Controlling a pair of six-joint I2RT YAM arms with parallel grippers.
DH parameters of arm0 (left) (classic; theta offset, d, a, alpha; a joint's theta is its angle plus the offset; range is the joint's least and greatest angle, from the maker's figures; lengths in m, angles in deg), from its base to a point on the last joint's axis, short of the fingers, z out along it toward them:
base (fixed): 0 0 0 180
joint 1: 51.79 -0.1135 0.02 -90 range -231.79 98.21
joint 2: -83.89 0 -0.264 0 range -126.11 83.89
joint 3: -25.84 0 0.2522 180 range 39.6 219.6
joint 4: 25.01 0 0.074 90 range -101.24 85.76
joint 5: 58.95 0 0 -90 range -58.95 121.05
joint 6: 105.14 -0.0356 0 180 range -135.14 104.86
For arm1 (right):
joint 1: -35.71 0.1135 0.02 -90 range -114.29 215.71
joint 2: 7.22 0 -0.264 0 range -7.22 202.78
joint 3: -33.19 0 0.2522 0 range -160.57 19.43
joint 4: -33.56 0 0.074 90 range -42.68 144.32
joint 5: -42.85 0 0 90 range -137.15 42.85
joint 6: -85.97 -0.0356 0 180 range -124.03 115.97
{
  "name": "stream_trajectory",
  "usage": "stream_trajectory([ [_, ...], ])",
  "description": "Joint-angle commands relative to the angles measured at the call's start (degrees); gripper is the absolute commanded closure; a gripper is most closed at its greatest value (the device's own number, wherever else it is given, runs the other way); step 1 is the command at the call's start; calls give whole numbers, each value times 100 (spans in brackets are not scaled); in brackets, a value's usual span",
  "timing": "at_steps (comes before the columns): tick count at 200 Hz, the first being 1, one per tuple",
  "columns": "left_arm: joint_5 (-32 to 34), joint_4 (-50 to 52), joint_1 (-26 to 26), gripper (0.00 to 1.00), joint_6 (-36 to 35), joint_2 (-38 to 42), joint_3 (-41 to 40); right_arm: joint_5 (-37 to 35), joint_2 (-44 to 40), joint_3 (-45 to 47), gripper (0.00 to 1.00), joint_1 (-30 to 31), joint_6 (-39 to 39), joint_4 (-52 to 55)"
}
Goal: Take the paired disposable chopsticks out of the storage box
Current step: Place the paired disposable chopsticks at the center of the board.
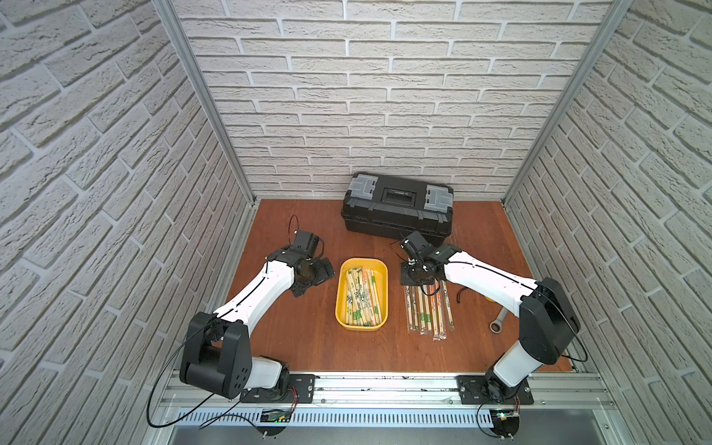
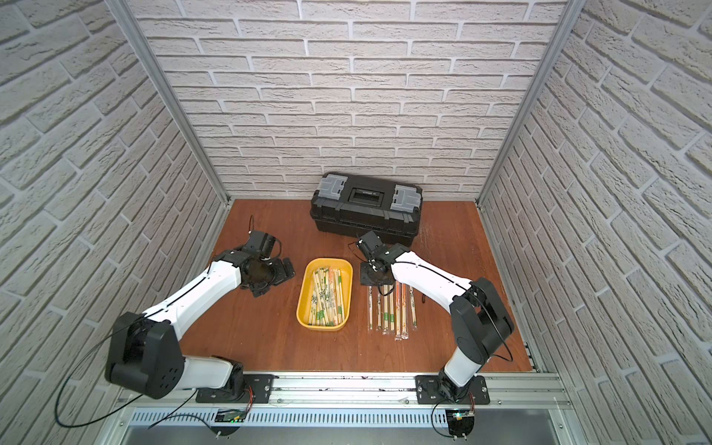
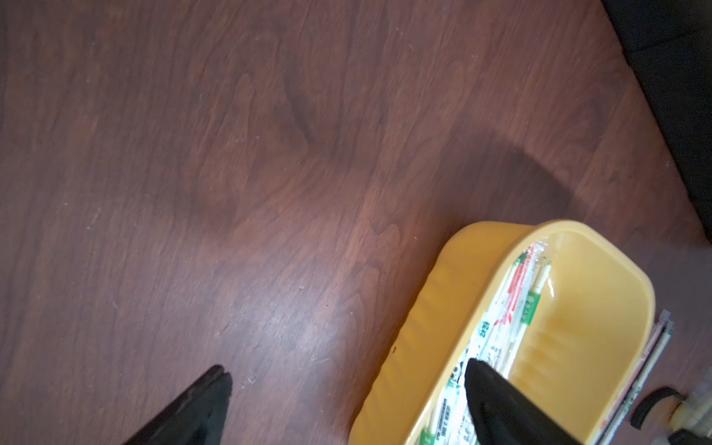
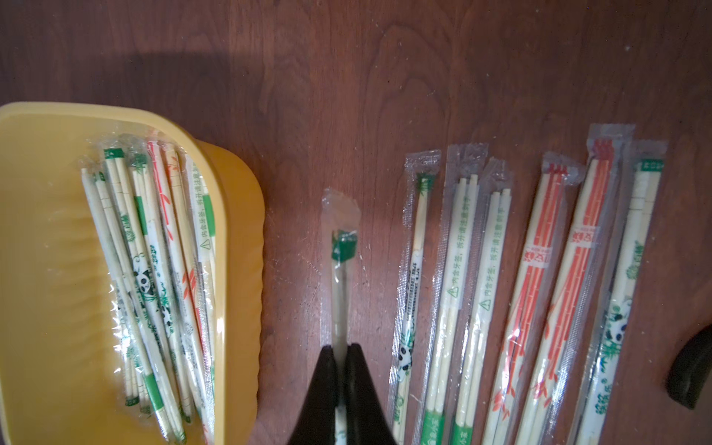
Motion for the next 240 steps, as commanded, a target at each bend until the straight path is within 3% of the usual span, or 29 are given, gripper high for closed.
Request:
stream_trajectory([
  [1,86,155,76,2,67,-43,117,-137,254,37,94,-12,89,-221],
  [137,80,55,108,2,39,-90,61,-119,966,-4,93,-374,173,-480],
  [184,79,41,115,2,65,-59,48,-137,953,67,82,-394,190,-473],
  [240,66,25,104,2,56,-88,68,-87,715,34,80,-394,178,-379],
])
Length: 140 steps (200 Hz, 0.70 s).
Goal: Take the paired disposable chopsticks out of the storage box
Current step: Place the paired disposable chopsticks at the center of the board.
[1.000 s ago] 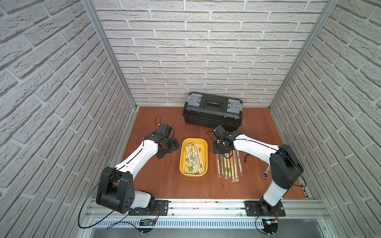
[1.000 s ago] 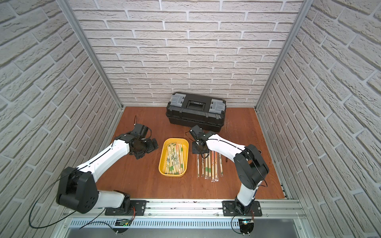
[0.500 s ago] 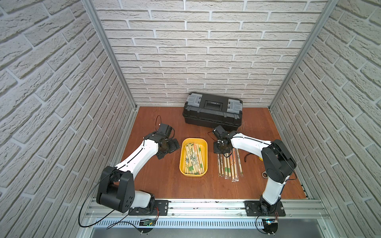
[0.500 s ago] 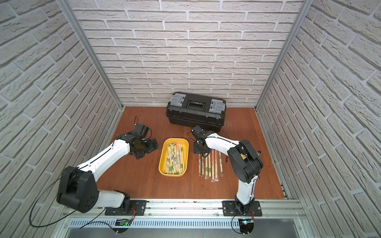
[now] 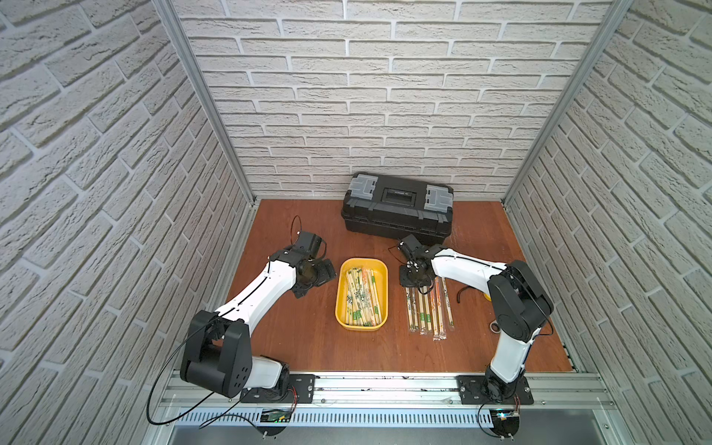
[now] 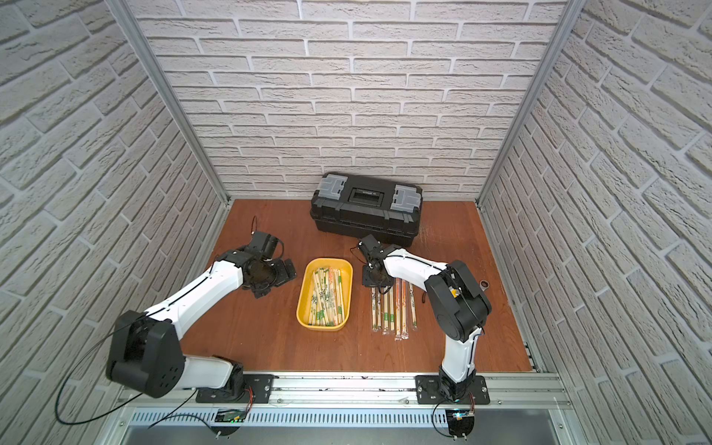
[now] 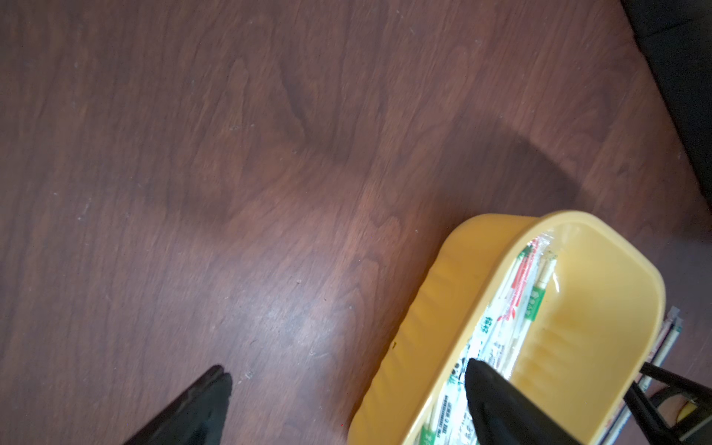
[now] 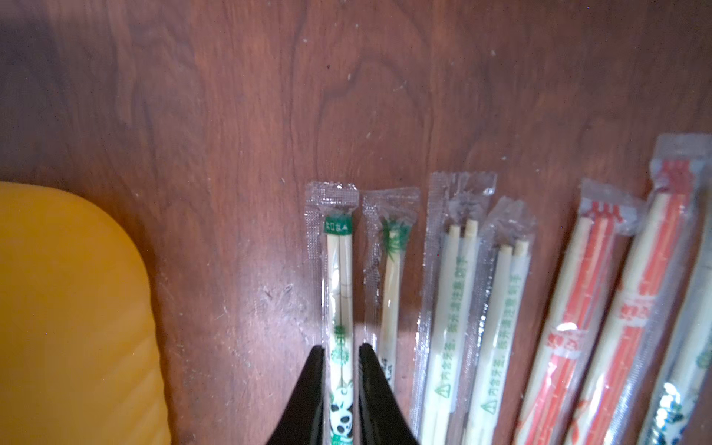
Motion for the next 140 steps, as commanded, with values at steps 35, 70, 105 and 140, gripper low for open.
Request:
stream_trajectory([
  [35,106,16,30,2,-76,-43,30,193,-657,7,79,-27,-53,90],
  [70,138,-11,-41,2,-80,1,-115,406,-1033,-200,78,75,-121,201],
  [105,148,-8,-226,2,-181,71,-243,511,-1049,-707,78,442,-149,371],
  [140,89,-36,-425,2,-140,200,-441,527,-645,-1385,77,888,-109,588],
])
